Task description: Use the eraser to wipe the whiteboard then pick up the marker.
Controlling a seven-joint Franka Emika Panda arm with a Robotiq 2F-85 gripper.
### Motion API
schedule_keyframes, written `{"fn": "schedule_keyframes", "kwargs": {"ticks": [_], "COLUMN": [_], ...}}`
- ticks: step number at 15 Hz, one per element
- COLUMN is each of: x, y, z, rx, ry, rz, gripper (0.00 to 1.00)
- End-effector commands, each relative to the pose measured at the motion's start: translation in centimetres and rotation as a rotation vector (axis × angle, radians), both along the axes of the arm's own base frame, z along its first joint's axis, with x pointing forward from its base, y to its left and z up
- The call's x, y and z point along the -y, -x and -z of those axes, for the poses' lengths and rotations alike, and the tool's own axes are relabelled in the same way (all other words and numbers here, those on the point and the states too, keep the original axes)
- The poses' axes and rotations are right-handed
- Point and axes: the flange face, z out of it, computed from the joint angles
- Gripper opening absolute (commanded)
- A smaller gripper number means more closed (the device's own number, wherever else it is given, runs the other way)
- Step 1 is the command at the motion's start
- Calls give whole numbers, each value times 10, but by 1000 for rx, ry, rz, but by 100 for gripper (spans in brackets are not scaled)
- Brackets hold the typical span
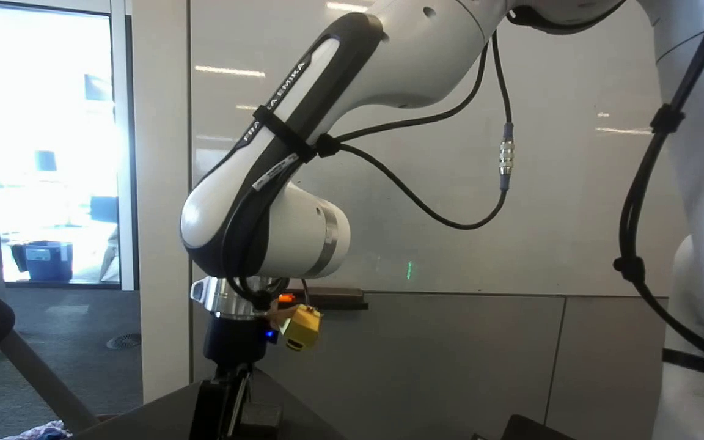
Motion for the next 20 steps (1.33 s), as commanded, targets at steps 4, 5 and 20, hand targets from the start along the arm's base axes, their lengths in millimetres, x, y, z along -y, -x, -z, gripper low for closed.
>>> {"fn": "schedule_keyframes", "kwargs": {"ticks": [4,5,20], "x": [-24,-26,-20], "y": [38,42,38], "z": [33,39,52], "rx": [66,96,250], "ry": [12,19,109], "rz": [-172,-207,-344], "gripper": [100,100,100]}}
